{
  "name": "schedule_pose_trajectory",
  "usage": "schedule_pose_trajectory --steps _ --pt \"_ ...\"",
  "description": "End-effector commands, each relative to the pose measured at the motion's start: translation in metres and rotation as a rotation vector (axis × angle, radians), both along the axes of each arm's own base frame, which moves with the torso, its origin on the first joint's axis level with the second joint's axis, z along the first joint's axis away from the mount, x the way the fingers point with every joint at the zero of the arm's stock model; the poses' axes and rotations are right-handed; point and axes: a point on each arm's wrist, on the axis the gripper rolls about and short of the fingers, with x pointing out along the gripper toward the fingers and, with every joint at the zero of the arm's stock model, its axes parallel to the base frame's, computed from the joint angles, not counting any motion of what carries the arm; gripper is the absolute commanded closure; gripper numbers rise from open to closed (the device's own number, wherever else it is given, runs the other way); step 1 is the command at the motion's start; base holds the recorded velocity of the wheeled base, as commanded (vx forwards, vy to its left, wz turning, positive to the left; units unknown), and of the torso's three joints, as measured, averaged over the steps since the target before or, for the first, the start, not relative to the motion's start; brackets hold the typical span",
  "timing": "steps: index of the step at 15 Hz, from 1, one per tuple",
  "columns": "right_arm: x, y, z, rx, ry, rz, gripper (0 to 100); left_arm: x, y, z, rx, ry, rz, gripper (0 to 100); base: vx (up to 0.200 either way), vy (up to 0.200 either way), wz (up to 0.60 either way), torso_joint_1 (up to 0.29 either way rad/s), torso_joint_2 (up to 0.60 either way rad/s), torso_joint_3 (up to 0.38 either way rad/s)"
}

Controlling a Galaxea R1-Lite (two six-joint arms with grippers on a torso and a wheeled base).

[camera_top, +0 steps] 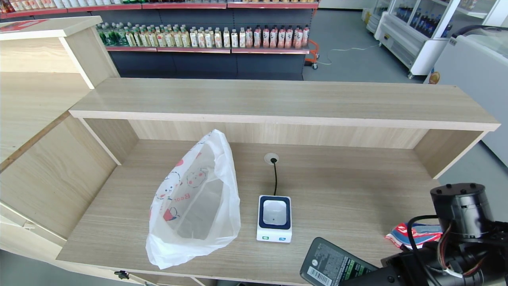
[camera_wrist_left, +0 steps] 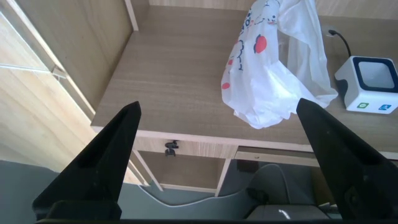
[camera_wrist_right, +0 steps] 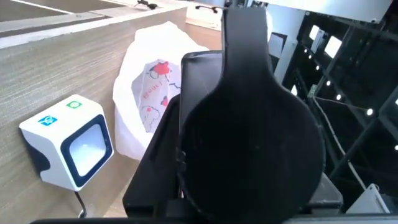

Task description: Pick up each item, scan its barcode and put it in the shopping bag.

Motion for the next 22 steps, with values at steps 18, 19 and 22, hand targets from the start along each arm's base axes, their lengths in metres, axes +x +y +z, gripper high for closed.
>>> schedule_pose_trajectory --steps 18,19,22 --pt "0.042 0.049 0.001 0.034 -0.058 0.102 100 0.0 0.0 0.0 0.0 0.0 0.001 0 0.0 0.0 0.0 0.0 0.0 0.0" --pt "0.042 0.049 0.001 0.035 -0.058 0.105 100 0.0 0.0 0.0 -0.001 0.0 0.001 0 0.0 0.0 0.0 0.0 0.0 0.0" --pt "0.039 0.049 0.002 0.035 -0.056 0.108 100 0.0 0.0 0.0 -0.001 0.0 0.001 0 0.0 0.0 0.0 0.0 0.0 0.0"
